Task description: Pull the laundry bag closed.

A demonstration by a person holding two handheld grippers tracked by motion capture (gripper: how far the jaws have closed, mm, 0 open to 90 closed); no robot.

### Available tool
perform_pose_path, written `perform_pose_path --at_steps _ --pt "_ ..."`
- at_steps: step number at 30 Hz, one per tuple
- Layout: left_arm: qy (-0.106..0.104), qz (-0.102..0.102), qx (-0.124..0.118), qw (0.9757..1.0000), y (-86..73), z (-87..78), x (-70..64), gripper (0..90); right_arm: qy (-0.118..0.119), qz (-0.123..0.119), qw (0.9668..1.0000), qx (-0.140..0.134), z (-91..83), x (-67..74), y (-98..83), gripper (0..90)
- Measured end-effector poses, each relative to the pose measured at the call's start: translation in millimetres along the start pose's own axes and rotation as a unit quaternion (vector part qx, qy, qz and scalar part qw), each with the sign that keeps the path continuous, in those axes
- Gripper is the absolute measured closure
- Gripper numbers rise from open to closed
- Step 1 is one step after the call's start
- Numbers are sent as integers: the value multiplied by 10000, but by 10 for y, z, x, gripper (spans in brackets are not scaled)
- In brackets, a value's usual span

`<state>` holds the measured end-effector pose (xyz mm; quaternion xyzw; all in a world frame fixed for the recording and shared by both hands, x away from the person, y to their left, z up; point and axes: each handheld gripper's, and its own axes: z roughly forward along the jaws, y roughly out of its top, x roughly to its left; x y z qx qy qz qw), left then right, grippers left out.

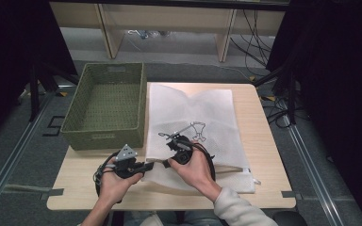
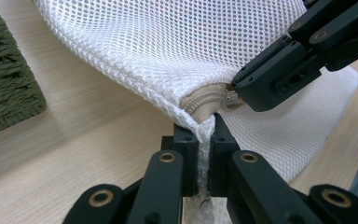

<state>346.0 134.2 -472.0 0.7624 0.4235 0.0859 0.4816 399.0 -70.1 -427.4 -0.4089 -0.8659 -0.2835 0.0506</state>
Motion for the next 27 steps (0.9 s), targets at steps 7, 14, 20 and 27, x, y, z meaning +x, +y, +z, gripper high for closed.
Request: perform_pose_path --at_steps 7,14,20,27 --pt "-7 -16 -25 10000 3 -9 3 848 -11 -13 10000 28 -17 -16 -12 873" --pt "-3 34 28 10000 -1 -12 15 847 7 27 10000 67 -22 -45 -31 873" --pt "37 28 24 10000 -3 -16 12 847 -47 -25 10000 52 -28 -43 -40 873" --pt "65 40 29 10000 -2 -20 11 847 -31 7 10000 54 -40 -65 -56 873"
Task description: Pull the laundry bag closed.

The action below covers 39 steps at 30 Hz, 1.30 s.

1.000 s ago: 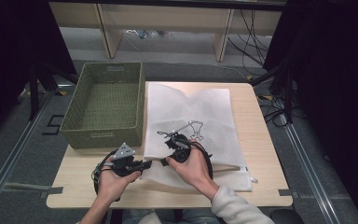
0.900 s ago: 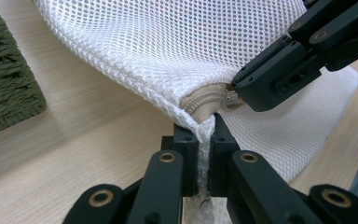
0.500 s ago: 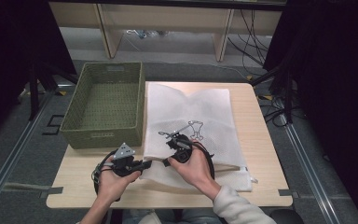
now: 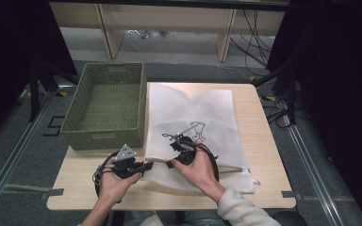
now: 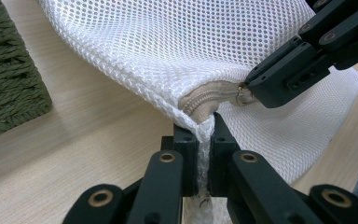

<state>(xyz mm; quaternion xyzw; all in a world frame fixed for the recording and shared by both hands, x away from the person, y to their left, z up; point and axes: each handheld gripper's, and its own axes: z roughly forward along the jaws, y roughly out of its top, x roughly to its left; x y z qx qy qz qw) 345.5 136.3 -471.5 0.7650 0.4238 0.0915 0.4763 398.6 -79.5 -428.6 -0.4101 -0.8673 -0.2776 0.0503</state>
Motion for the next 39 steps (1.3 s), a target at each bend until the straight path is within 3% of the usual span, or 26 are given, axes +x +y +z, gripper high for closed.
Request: perform_pose_path --at_steps 18,25,27,28,30,39 --pt "16 43 22 10000 -8 5 6 846 0 2 10000 -33 -31 -43 -45 873" --pt "-2 -61 -13 10000 -19 12 12 846 -40 -49 10000 -76 -30 -33 -54 873" --pt "-37 -46 -17 10000 -18 12 15 846 -31 92 9999 -69 -53 -20 -57 873" --pt "8 -72 -13 10000 -19 9 11 845 -38 -39 9999 -124 -56 -37 -55 873" --pt "12 -33 -26 10000 -22 7 15 846 -87 53 9999 -87 -77 -28 -60 873" --pt "56 4 -46 10000 -19 5 21 845 -59 52 9999 -126 -103 -66 -74 873"
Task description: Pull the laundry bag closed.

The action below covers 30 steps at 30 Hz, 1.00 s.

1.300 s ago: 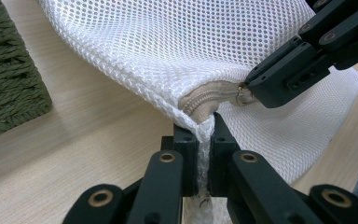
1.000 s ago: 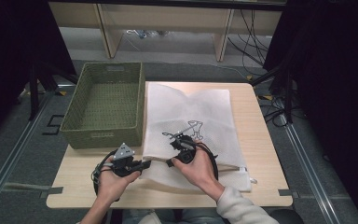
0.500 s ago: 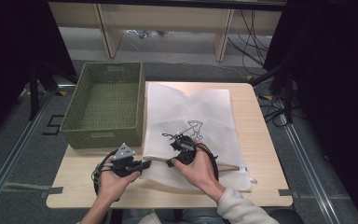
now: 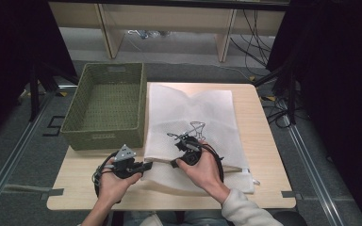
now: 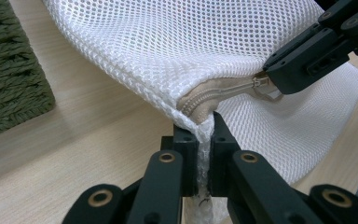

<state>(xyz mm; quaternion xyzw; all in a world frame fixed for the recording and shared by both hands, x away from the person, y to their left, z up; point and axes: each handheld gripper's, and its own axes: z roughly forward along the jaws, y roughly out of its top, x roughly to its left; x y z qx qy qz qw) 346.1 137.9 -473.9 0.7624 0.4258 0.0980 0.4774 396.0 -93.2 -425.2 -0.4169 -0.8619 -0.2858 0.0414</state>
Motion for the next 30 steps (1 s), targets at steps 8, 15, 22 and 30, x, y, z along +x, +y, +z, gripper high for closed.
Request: perform_pose_path --at_steps 8,15,22,30 --pt "40 59 14 10000 12 -23 18 845 -11 15 10000 -23 -44 -39 -19 873" --pt "26 -18 6 10000 8 -30 26 845 -23 37 10000 -2 -66 -36 -22 872" --pt "30 -13 5 10000 7 -32 27 845 -6 68 10000 -4 -75 -65 -39 873" --pt "67 -29 12 10000 7 -36 30 845 -42 83 10000 2 -103 -89 -49 872"
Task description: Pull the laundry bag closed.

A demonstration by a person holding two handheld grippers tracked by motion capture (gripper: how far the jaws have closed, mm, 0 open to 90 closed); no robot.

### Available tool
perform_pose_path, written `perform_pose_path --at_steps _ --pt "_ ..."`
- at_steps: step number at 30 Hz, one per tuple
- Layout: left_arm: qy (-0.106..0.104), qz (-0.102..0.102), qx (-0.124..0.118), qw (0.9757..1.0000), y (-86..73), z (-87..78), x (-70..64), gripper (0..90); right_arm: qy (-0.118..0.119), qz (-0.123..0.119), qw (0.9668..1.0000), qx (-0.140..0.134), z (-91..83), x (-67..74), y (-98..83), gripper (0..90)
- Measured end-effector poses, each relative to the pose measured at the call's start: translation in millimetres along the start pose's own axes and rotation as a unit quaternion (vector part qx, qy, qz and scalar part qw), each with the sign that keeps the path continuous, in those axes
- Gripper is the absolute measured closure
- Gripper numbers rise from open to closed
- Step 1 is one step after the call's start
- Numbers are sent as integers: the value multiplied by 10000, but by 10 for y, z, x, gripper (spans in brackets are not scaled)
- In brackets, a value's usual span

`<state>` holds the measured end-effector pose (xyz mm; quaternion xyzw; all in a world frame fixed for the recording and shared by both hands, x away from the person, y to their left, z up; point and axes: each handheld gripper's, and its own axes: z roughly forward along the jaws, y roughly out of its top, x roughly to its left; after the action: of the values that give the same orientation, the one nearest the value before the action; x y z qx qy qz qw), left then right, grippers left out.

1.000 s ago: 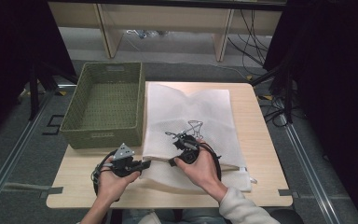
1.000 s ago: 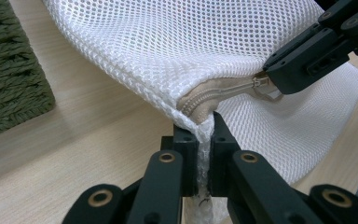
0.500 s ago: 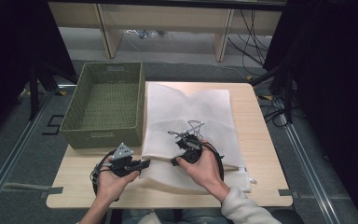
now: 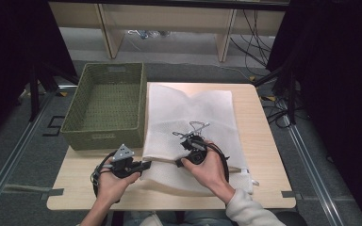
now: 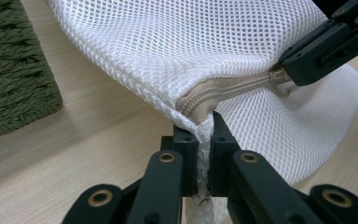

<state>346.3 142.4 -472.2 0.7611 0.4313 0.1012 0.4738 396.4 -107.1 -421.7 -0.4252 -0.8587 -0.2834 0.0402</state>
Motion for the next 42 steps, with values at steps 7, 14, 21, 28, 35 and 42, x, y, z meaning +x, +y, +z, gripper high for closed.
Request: perform_pose_path --at_steps 7,14,21,28,35,42 --pt "-18 10 -5 10000 -1 -3 4 844 0 -4 10000 -22 -8 -11 -6 872" --pt "-20 21 6 10000 -2 2 -2 845 2 49 10000 13 -16 -31 -29 872" --pt "-23 -26 -18 10000 -6 8 4 845 -59 34 10000 29 -23 -50 -36 873" --pt "-11 -3 -19 10000 -7 6 3 845 -53 66 10000 37 -32 -51 -41 873" --pt "-1 -31 -42 10000 -6 8 2 845 -81 105 9999 15 -42 -70 -49 873" --pt "-6 -43 -23 10000 -5 2 8 845 -125 74 9999 23 -52 -69 -53 873"
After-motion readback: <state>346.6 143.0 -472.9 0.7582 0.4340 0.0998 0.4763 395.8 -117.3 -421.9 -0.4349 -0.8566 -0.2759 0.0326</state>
